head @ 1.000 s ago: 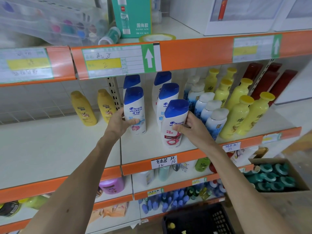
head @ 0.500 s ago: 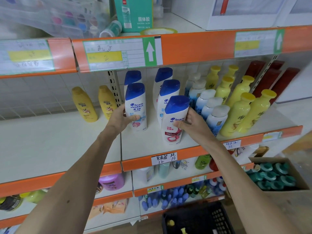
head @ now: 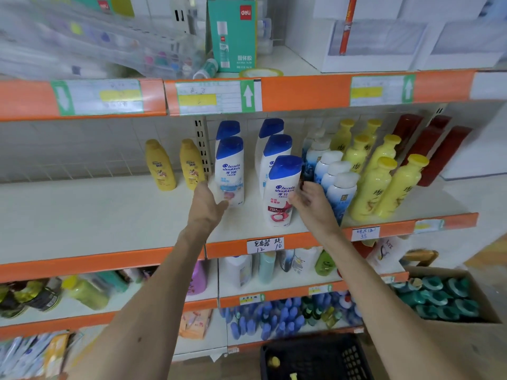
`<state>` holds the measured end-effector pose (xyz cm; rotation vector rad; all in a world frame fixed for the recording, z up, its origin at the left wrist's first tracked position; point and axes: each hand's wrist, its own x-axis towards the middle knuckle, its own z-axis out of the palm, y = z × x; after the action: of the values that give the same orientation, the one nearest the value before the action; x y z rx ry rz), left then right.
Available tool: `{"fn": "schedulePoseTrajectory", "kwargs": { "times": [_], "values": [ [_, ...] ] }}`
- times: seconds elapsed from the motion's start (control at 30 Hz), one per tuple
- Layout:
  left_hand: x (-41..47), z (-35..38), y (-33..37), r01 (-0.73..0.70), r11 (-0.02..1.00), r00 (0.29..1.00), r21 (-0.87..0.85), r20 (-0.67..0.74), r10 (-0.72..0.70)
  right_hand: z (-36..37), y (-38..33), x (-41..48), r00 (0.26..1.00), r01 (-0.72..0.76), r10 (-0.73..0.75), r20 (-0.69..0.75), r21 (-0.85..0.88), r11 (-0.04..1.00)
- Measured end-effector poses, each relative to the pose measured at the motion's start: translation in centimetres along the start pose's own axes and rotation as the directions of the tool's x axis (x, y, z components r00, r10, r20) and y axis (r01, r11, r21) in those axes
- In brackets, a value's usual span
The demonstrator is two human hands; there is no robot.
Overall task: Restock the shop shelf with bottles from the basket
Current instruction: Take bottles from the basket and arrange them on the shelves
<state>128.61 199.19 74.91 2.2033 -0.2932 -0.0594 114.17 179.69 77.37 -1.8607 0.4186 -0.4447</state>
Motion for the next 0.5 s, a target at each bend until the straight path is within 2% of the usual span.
{"fn": "schedulePoseTrajectory", "kwargs": {
  "times": [0.13,0.27,0.4,0.5],
  "values": [
    [-6.2,-0.1,1.0,-0.087,0.962,0.996,0.26,0.052,0.076,-0.8,-1.7,-4.7,0.992,0.082,-0.101,-0.069,-0.24,0.967],
    [-12.8,1.5,3.1,-0.213,0.842,0.977,0.496,0.108,0.184,-3.8,-0.7,-9.4,0.988,0.154,-0.123,0.098,-0.455,0.877],
    [-21.5,4.8,5.5,-0.216,0.805,0.974,0.552,0.181,0.138,-9.1,1.7,-14.9,0.973,0.189,-0.073,0.217,-0.583,0.79],
    [-28.1,7.1,6.5,-0.226,0.787,0.965,0.573,0.239,0.103,-13.8,4.0,-19.6,0.965,0.163,0.022,0.261,-0.667,0.727]
  ]
}}
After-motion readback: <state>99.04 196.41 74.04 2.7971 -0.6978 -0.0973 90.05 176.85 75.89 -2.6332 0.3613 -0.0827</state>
